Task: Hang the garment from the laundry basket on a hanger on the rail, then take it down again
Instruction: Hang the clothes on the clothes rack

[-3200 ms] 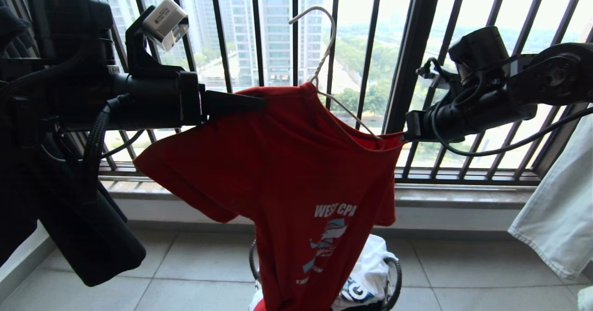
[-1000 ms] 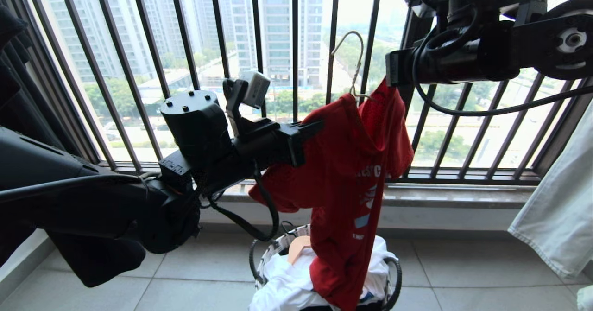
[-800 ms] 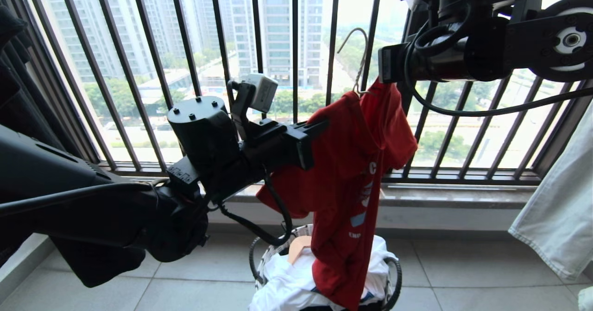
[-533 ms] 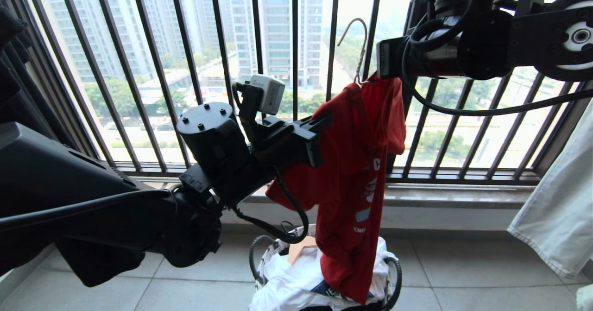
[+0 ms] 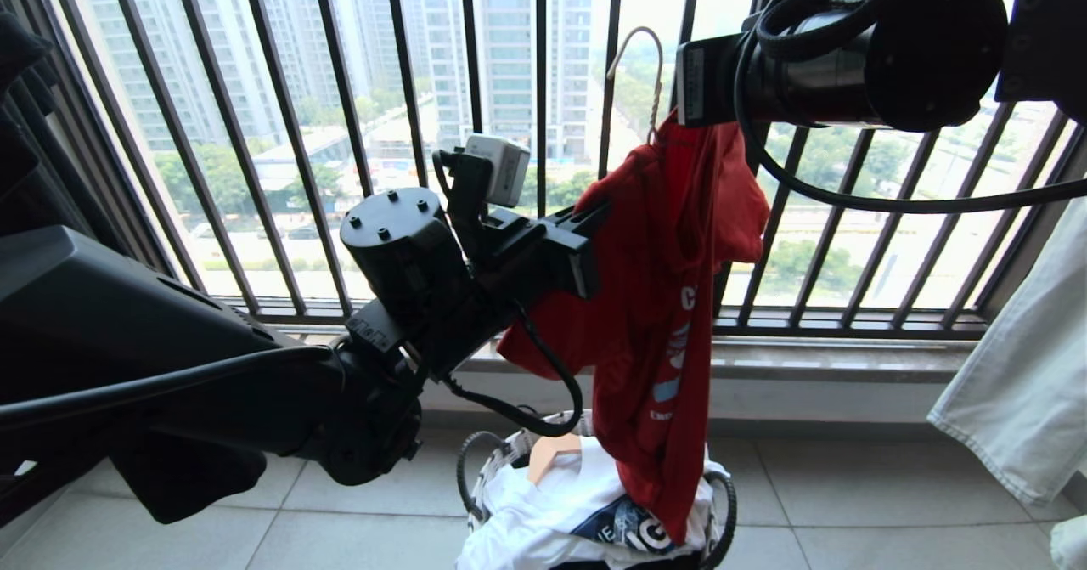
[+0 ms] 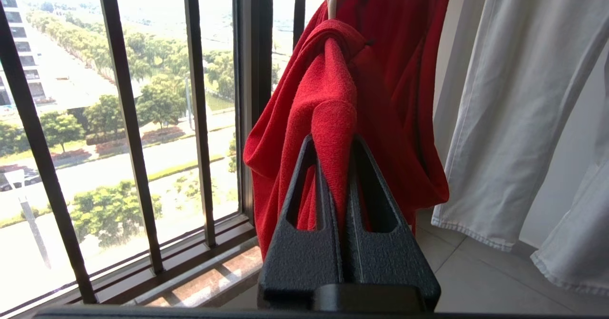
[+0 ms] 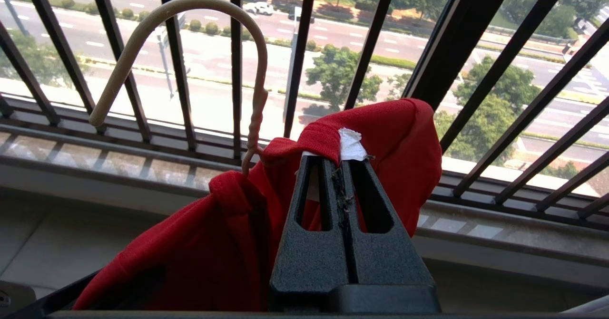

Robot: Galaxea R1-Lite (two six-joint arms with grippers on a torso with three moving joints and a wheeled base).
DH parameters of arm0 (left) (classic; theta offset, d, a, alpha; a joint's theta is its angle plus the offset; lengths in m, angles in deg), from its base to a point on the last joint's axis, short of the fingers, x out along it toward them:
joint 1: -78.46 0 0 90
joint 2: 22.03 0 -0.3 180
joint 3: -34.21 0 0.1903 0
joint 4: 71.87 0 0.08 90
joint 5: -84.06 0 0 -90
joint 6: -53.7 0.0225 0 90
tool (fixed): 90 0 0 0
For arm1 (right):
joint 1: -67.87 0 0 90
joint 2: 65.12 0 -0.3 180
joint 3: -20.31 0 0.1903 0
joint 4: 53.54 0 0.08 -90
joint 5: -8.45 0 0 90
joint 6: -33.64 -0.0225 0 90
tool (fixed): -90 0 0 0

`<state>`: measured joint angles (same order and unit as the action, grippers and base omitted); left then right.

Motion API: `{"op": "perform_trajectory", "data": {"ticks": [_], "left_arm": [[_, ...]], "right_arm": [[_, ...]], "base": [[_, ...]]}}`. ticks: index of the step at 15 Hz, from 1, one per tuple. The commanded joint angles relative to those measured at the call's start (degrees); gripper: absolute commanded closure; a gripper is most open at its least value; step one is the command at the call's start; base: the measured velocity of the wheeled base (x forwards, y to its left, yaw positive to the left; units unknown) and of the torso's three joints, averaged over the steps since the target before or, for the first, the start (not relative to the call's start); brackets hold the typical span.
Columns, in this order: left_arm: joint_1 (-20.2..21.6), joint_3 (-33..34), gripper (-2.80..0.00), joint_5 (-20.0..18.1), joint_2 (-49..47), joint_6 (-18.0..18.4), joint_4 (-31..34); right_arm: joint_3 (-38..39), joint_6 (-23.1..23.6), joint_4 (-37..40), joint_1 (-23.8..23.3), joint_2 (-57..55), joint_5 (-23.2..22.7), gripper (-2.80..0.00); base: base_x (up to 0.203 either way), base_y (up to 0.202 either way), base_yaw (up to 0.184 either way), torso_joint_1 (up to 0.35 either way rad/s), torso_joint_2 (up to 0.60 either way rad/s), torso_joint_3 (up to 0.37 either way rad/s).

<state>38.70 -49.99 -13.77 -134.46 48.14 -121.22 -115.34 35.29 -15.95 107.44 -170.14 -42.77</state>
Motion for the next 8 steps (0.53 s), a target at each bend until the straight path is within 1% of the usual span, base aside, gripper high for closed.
{"op": "perform_trajectory", "data": {"ticks": [1,2,3,4,8], "left_arm": [[-0.40,0.04,0.00,0.38,0.33,-0.11,-2.24],[-0.50,-0.06,0.00,1.61,0.23,-0.15,-3.96],[-0.66,-0.08,0.00,1.94,0.46,-0.15,-4.28],[-0.84,-0.08,0.00,1.96,0.75,-0.15,-4.36],[-0.84,0.10,0.00,2.11,1.96,-0.15,-4.36]], "right_arm": [[0.20,-0.04,0.11,1.89,0.34,0.25,0.00],[0.22,-0.06,0.11,2.62,0.43,0.39,0.00],[0.21,0.02,0.11,3.36,0.45,1.64,0.00],[0.23,0.04,0.11,3.63,0.32,2.44,0.00],[0.58,0.10,0.11,4.66,0.34,2.53,0.00]], "base": [[0.000,0.000,0.000,0.000,0.00,0.000],[0.000,0.000,0.000,0.000,0.00,0.000],[0.000,0.000,0.000,0.000,0.00,0.000],[0.000,0.000,0.000,0.000,0.00,0.000],[0.000,0.000,0.000,0.000,0.00,0.000]]}}
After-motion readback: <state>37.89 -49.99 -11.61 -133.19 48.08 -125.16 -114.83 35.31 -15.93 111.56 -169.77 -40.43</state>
